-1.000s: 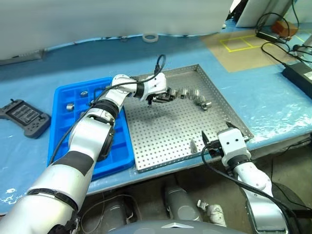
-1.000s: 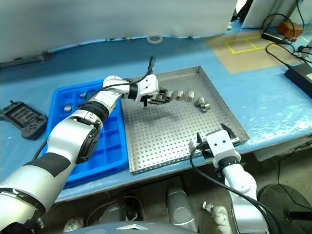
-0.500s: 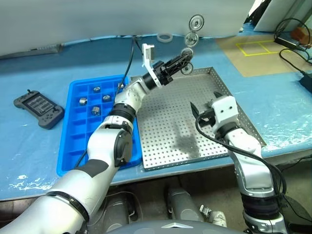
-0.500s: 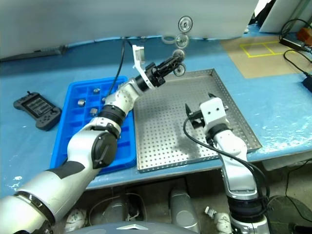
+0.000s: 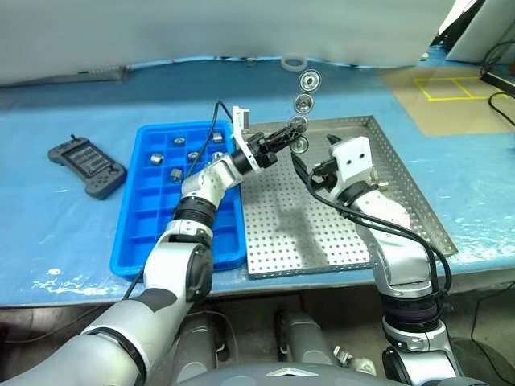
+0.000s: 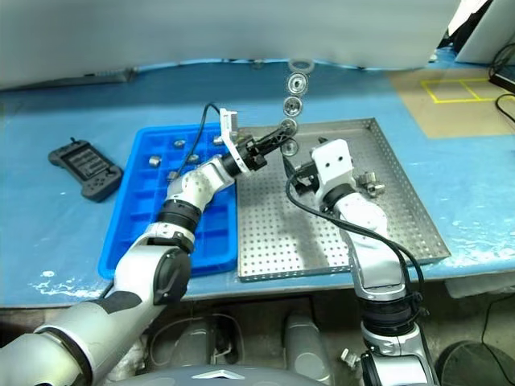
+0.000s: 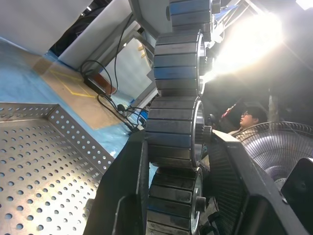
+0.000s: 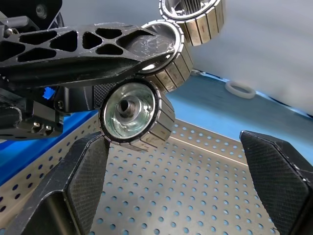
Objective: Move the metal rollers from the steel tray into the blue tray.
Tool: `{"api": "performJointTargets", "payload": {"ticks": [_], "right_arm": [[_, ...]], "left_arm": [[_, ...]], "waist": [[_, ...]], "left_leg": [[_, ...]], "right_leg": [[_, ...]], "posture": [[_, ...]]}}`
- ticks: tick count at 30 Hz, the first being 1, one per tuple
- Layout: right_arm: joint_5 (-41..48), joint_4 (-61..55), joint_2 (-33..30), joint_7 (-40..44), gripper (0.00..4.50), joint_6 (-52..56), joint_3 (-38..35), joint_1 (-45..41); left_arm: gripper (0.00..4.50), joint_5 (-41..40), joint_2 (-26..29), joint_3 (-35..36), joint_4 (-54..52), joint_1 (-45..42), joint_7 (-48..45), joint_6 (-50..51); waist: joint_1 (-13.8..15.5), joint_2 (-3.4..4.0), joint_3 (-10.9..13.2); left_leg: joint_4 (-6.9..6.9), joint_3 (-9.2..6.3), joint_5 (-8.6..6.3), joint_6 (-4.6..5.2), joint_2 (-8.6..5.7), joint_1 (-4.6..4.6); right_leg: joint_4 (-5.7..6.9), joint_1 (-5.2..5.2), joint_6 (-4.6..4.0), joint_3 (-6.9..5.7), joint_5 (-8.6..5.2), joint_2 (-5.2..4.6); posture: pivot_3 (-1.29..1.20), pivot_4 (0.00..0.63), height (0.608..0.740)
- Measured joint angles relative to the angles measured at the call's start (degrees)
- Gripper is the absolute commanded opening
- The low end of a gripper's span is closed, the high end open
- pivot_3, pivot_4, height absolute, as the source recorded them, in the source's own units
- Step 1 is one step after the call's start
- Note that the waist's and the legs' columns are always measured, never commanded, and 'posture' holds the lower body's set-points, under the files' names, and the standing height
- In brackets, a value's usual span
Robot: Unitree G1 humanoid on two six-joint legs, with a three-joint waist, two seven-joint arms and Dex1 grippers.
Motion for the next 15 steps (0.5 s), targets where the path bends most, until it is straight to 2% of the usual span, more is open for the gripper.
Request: {"api": "performJointTargets", "payload": {"ticks": [9,12,15], "right_arm": [[0.0,0.0,-0.1,0.0,4.50,-0.1,0.1,-0.3],[0.0,0.0,-0.1,0.1,3.85,-0.1,0.2,-0.3],[0.2,0.0,-0.1,0.3,2.84,-0.1,1.0,-0.3]], "left_arm": [[1.38,0.0,-0.4,-0.8,-0.8,0.4,2.2,-0.1],[1.38,0.0,-0.6,-0.9,-0.8,0.4,2.5,-0.2],[1.38,-0.1,-0.7,-0.9,-0.8,0.4,2.6,-0.3]], "waist": [[0.7,0.00,0.0],[0.7,0.00,0.0],[0.6,0.00,0.0]], "left_leg": [[-0.04,0.04,0.00,-0.02,0.00,0.00],[-0.07,0.05,0.00,-0.02,0.00,0.00],[-0.09,0.06,0.00,-0.03,0.00,0.00]], "right_leg": [[0.00,-0.06,0.00,0.04,0.00,0.00],[-0.01,-0.08,0.00,0.05,0.00,0.00],[-0.02,-0.10,0.00,0.06,0.00,0.01]], "posture": [[-0.38,0.150,0.740],[-0.39,0.150,0.740],[-0.39,0.150,0.740]]}}
